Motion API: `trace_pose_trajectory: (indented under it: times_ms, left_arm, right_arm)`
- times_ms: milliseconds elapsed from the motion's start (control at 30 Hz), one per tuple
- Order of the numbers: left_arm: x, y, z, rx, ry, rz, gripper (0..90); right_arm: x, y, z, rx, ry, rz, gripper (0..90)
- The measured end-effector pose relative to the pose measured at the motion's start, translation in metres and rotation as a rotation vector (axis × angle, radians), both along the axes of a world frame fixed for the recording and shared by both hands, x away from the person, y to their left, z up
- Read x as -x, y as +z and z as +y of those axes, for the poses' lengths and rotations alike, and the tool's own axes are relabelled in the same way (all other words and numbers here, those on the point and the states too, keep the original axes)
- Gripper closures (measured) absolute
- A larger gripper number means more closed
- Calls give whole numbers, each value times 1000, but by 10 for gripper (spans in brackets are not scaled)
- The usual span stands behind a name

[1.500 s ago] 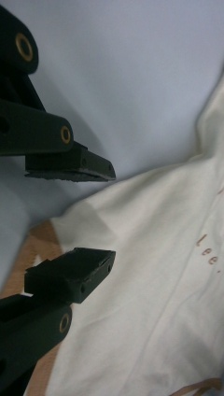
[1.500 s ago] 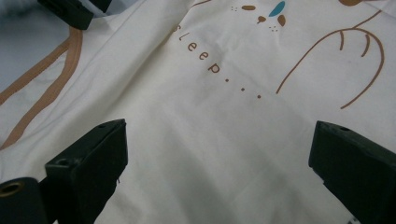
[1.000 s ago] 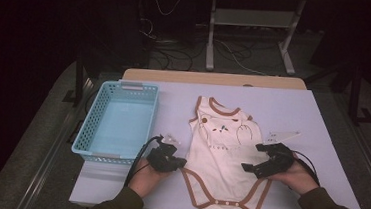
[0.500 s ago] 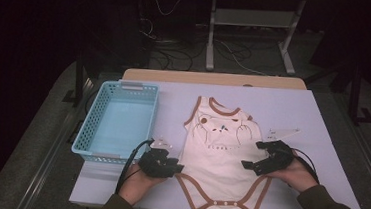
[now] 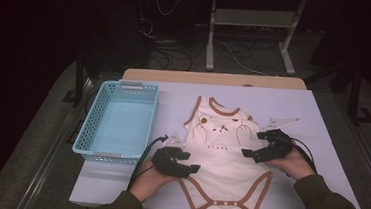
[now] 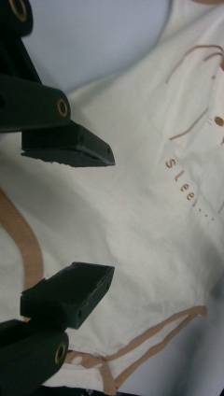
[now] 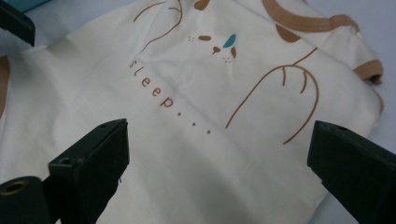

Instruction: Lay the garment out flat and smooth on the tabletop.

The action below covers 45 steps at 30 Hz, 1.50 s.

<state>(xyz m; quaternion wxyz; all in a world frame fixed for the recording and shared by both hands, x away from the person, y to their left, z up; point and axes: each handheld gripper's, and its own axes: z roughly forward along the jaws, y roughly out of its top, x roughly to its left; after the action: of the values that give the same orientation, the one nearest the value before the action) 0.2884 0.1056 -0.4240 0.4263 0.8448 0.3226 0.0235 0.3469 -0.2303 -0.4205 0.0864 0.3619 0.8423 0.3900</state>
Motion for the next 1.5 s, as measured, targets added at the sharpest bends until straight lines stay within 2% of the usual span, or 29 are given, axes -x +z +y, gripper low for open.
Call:
trace_pose_trajectory:
  times_ms: [200, 400, 667, 900, 1067, 1300, 1333, 1500]
  left_arm:
    - [-3, -1, -12, 27, -28, -13, 287]
    - [-7, -5, -18, 7, -29, -36, 203]
    - [-10, -7, -16, -1, -17, -60, 84]
    - [-10, -9, -15, -13, -38, -81, 2]
    - [-10, -9, -14, -10, -42, -84, 0]
    - [-11, -9, -14, -9, -46, -80, 0]
    - [-11, -9, -13, -10, -44, -81, 0]
    - [-11, -9, -12, -11, -47, -77, 0]
  right_arm:
    - [-12, 5, 0, 1, -27, -11, 64]
    - [-20, 10, -1, -8, -46, -20, 64]
    - [-39, 14, -2, -7, -72, -27, 72]
    - [-60, 13, -5, 7, -101, -8, 115]
    - [-76, 10, -6, 18, -118, 16, 150]
    - [-99, 6, -10, 24, -143, 41, 261]
    - [-108, 4, -12, 21, -167, 50, 300]
    - [-124, 0, -17, 25, -209, 67, 433]
